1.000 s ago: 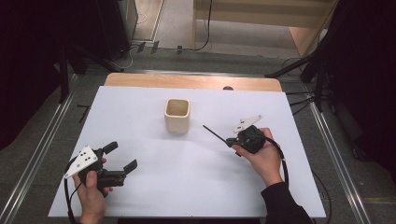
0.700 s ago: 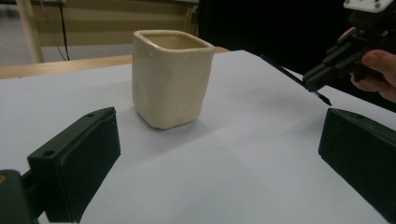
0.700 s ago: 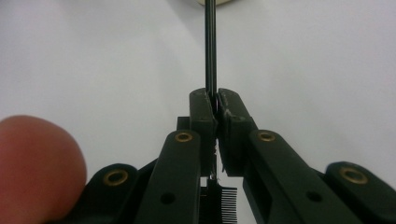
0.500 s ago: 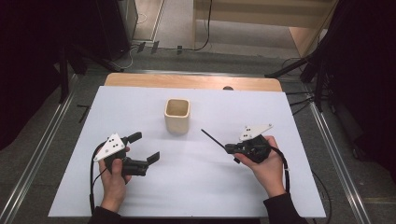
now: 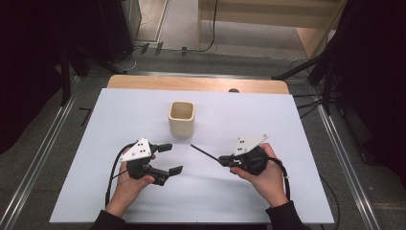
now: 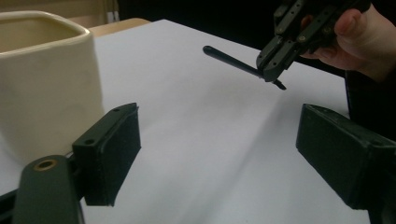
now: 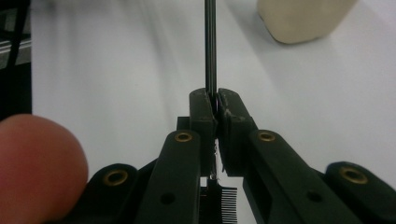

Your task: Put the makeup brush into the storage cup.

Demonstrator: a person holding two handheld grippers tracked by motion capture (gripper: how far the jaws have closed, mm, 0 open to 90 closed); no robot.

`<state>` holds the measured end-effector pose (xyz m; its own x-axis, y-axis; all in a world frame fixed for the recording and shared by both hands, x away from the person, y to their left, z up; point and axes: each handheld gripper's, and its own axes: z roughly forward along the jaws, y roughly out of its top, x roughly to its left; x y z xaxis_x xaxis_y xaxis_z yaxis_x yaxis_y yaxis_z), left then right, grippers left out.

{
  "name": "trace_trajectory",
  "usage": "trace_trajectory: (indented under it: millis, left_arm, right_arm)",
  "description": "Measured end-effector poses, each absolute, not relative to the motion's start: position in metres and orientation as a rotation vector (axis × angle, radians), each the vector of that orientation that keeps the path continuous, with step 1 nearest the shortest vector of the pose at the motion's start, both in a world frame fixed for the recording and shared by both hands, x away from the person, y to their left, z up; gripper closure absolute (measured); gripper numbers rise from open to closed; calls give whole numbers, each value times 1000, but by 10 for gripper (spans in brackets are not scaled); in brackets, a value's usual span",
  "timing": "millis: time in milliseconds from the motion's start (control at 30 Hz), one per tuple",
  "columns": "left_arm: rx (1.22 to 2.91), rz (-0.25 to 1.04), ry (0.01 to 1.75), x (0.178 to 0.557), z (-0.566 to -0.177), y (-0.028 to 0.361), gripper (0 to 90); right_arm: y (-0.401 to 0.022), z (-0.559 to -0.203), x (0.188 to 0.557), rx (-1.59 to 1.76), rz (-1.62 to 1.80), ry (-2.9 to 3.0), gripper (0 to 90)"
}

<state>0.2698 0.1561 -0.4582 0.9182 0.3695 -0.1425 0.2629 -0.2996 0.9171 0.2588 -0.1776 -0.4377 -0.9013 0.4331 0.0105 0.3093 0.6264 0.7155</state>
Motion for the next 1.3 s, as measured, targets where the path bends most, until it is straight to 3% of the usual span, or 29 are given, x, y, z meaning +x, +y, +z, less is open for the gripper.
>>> trace_trajectory:
  millis: [533, 833, 1300]
  left_arm:
    - [1944, -49, 369, 268, -456, 151, 455]
    - [1974, -161, 306, 271, -455, 150, 563]
    - [1998, -193, 294, 272, -456, 148, 719]
  right_arm:
    - [-151, -436, 248, 347, 1114, 2788, 870]
    - [-145, -437, 246, 293, 1102, 2819, 870]
    - [-144, -439, 245, 281, 1078, 2839, 870]
